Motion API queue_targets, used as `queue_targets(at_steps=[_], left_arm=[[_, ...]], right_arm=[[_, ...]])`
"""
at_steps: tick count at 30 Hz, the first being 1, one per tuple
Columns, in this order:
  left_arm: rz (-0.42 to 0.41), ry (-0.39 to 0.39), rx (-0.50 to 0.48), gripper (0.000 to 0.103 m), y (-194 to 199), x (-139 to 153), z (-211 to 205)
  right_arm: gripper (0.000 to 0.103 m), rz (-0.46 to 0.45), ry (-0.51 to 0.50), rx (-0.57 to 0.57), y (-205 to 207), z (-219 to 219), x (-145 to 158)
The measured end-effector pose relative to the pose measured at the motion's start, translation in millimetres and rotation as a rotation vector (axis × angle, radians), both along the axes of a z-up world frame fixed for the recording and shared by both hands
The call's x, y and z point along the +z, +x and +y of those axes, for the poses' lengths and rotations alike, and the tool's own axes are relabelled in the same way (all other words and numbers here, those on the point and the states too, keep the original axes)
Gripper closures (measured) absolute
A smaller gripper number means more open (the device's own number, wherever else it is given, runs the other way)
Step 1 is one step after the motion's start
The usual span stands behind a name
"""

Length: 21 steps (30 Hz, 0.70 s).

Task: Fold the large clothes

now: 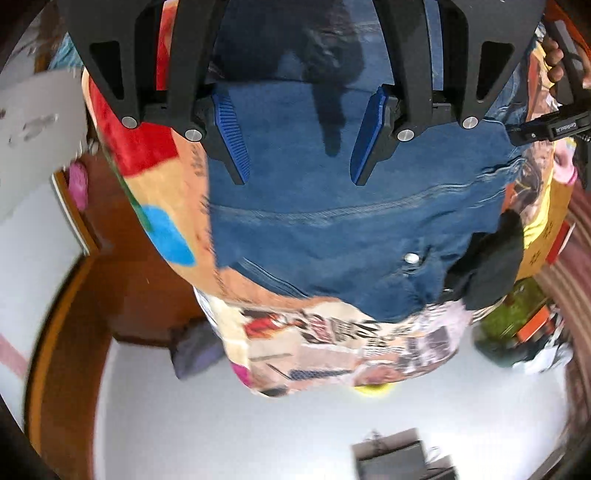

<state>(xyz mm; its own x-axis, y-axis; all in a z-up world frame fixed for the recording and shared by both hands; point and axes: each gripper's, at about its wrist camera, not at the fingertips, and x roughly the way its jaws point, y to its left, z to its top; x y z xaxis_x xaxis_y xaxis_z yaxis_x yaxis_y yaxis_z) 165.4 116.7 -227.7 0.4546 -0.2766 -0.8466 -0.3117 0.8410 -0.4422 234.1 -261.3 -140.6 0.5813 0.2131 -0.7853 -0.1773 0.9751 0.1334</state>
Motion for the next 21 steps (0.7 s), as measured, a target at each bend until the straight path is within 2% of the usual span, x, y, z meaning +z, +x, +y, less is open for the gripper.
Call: queue_targets(at_steps=[1, 3, 5, 8, 11, 14, 15, 16, 21], left_arm=[[-0.019, 0.003, -0.018, 0.055, 0.8, 3.7, -2.6], [-0.028, 0.042, -0.034, 0.058, 4.4, 9.3, -8.1], [-0.048, 0.1, -0.061, 0.069, 7.2, 15.7, -15.7], [-0.094, 0.179, -0.091, 0.08, 12.2, 28.5, -26.4], [-0.153, 0.263, -0.096, 0.085, 20.5, 47.1, -31.3], [-0.244, 0.347, -0.094, 0.089, 28.6, 77.9, -33.9], [-0.285, 0.355, -0.091, 0.089, 32.8, 92.5, -31.8], [-0.318, 0.357, -0.084, 0.099, 35.1, 104.6, -30.0], [-0.463, 0.381, -0.053, 0.098, 45.3, 154.7, -20.8]], right_arm=[[0.05, 0.006, 0.004, -0.011, -1.9, -7.0, -1.8], [0.05, 0.014, 0.005, -0.038, -4.8, -17.2, -6.1], [0.05, 0.017, 0.007, -0.062, -7.7, -26.5, -10.4], [0.05, 0.026, 0.02, -0.084, -10.2, -34.7, -14.0], [0.05, 0.023, 0.028, -0.093, -11.8, -40.5, -13.6], [0.05, 0.007, 0.02, -0.1, -11.0, -44.0, -8.4], [0.05, 0.0, 0.019, -0.103, -10.7, -45.4, -6.3], [0.05, -0.008, 0.02, -0.107, -10.0, -46.7, -3.4], [0.05, -0.039, 0.034, -0.108, -9.5, -49.1, 9.0]])
